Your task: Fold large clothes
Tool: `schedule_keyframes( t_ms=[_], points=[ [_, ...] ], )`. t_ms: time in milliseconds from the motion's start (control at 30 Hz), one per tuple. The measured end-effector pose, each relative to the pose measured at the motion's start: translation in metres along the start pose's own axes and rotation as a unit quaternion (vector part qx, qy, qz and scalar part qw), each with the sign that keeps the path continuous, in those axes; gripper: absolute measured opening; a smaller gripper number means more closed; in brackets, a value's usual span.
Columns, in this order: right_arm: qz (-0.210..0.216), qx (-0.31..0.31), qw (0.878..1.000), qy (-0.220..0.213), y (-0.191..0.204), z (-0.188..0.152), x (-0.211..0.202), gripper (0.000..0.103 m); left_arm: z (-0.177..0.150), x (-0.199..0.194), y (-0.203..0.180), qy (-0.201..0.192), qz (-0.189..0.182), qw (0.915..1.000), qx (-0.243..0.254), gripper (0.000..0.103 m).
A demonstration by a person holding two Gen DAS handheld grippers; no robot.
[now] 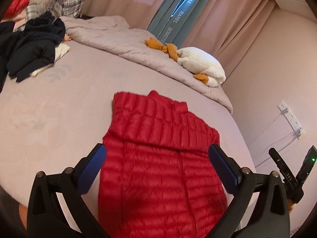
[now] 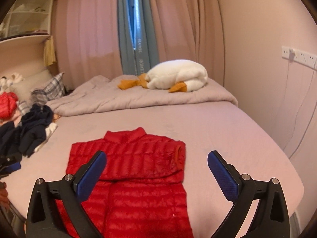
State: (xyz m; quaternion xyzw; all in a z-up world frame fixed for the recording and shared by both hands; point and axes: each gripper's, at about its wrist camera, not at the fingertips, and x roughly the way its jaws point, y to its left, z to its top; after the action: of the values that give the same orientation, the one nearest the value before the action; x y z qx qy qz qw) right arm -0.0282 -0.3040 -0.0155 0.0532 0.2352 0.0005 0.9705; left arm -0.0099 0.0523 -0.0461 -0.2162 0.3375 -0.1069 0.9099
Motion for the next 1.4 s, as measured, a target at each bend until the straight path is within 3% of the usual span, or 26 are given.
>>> schedule_keyframes(
  t_ms=[333,933,1400],
  points=[
    [0.017,0.0,1.0,0.002,0.002,-0.032,-0.017,0.101,-0.053,0.005,0.006,0.029,0.067,0.9969,0.03,0.103],
    [0.027,0.069,0.995,0.072,-0.029,-0.101,-0.022,0.101,-0.13,0.017,0.035,0.074,0.064,0.9952,-0.002,0.103],
    [-0.005,0.09,0.985,0.15,-0.045,-0.143,-0.008,0.101,-0.149,0.018,0.061,0.084,0.055,0.9942,-0.038,0.103]
  ],
)
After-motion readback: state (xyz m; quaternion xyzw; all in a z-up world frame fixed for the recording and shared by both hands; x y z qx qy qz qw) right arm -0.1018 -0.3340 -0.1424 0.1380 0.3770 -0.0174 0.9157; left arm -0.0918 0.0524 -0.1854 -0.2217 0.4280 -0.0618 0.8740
